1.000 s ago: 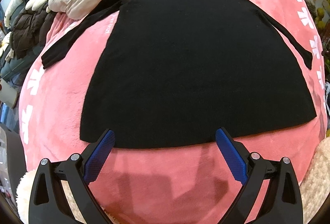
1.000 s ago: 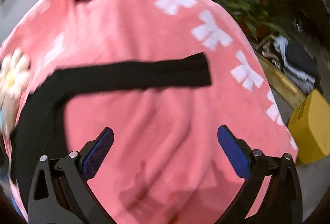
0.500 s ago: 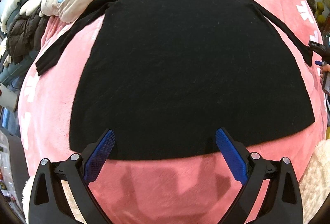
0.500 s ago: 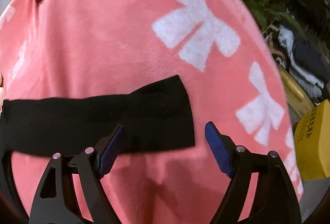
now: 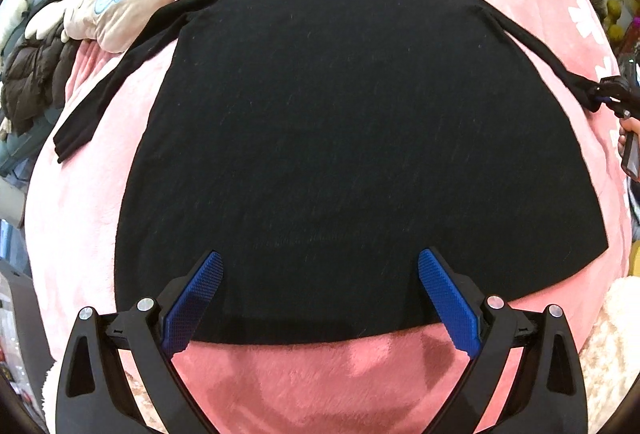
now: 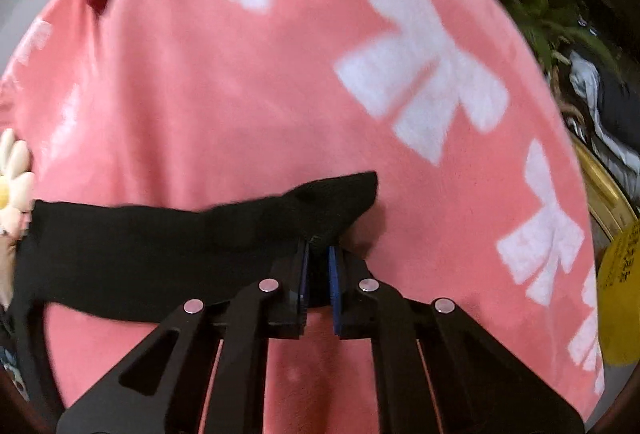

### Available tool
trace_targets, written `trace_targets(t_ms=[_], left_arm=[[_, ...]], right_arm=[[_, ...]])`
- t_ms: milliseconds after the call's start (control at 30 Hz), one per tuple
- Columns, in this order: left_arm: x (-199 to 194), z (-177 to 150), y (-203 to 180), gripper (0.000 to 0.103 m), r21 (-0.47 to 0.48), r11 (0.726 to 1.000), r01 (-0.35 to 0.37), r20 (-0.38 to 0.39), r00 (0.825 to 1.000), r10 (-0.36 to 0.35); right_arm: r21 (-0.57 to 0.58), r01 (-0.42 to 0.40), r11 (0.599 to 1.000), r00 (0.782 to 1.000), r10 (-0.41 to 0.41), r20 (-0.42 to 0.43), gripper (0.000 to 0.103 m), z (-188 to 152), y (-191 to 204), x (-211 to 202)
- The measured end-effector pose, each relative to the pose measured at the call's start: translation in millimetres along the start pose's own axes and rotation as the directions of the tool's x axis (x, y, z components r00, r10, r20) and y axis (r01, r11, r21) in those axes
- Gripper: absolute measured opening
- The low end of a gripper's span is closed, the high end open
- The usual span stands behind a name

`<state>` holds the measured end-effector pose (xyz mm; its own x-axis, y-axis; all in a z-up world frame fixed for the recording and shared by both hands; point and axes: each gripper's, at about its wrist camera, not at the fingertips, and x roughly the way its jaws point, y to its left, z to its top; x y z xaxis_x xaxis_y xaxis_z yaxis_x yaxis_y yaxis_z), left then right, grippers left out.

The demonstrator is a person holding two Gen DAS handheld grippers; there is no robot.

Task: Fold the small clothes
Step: 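Grasp the sleeve cuff of the black top with the right tool, then fold the held sleeve across the body of the top with the right tool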

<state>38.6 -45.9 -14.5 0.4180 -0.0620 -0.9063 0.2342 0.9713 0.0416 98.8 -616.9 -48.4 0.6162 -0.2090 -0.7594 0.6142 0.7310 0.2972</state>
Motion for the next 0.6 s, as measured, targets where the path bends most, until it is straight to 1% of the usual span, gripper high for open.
trace_targets(t_ms=[33, 100, 133, 167, 233, 267, 333, 367, 433, 467, 533, 567, 600], left_arm=[[-1.2, 0.4, 1.6, 0.096, -0.006, 1.000, 0.006, 0.007, 1.000, -0.006], [-3.9, 0.8, 3.4, 0.096, -0.014, 1.000, 0.025, 0.015, 1.000, -0.025], [-5.1, 0.6, 4.9, 0.096, -0.018, 0.999, 0.032, 0.019, 0.999, -0.031], [-6.6, 0.4, 6.4, 0.096, -0.022, 0.999, 0.037, 0.025, 0.999, -0.036], [-10.7, -0.5, 11.2, 0.096, -0.032, 0.998, 0.054, 0.041, 0.998, -0.052], [-12.5, -1.0, 13.9, 0.096, -0.039, 0.997, 0.061, 0.048, 0.997, -0.059], [-16.5, -2.6, 22.3, 0.096, -0.054, 0.995, 0.087, 0.064, 0.994, -0.084], [-16.8, -2.2, 26.5, 0.096, -0.061, 0.993, 0.097, 0.070, 0.993, -0.092], [-18.9, -3.4, 36.3, 0.096, -0.082, 0.989, 0.119, 0.085, 0.990, -0.112], [-19.3, -3.4, 40.7, 0.096, -0.092, 0.988, 0.124, 0.091, 0.989, -0.116], [-21.6, -4.8, 49.0, 0.096, -0.103, 0.986, 0.129, 0.110, 0.987, -0.117], [-22.7, -5.6, 52.4, 0.096, -0.106, 0.986, 0.126, 0.119, 0.986, -0.114], [-23.1, -6.1, 56.9, 0.096, -0.112, 0.986, 0.127, 0.126, 0.986, -0.112]], right_arm=[[-0.009, -0.021, 1.000, 1.000, 0.021, 0.013, 0.007, 2.7, 6.4, -9.5], [-0.050, -0.073, 0.996, 0.996, 0.075, 0.041, 0.007, 10.2, 30.3, -34.2], [-0.070, -0.096, 0.993, 0.994, 0.099, 0.048, 0.007, 17.8, 45.7, -38.9], [-0.104, -0.144, 0.984, 0.987, 0.151, 0.062, 0.007, 22.5, 68.8, -54.8], [-0.148, -0.208, 0.967, 0.973, 0.219, 0.066, 0.007, 22.7, 105.6, -77.0], [-0.182, -0.255, 0.950, 0.961, 0.270, 0.065, 0.007, 22.6, 133.4, -88.8], [-0.230, -0.323, 0.918, 0.938, 0.343, 0.052, 0.007, 21.8, 178.7, -102.2], [-0.255, -0.367, 0.895, 0.921, 0.388, 0.037, 0.007, 14.7, 215.5, -109.3], [-0.285, -0.425, 0.859, 0.895, 0.446, 0.010, 0.007, 9.4, 263.7, -114.8], [-0.305, -0.454, 0.837, 0.880, 0.475, -0.005, 0.007, 3.8, 299.8, -117.0], [-0.339, -0.482, 0.808, 0.865, 0.500, -0.038, 0.007, -5.9, 343.1, -112.0], [-0.367, -0.497, 0.786, 0.856, 0.513, -0.061, 0.007, -15.7, 375.3, -109.5], [-0.384, -0.506, 0.772, 0.852, 0.518, -0.081, 0.007, -22.2, 396.4, -107.5]])
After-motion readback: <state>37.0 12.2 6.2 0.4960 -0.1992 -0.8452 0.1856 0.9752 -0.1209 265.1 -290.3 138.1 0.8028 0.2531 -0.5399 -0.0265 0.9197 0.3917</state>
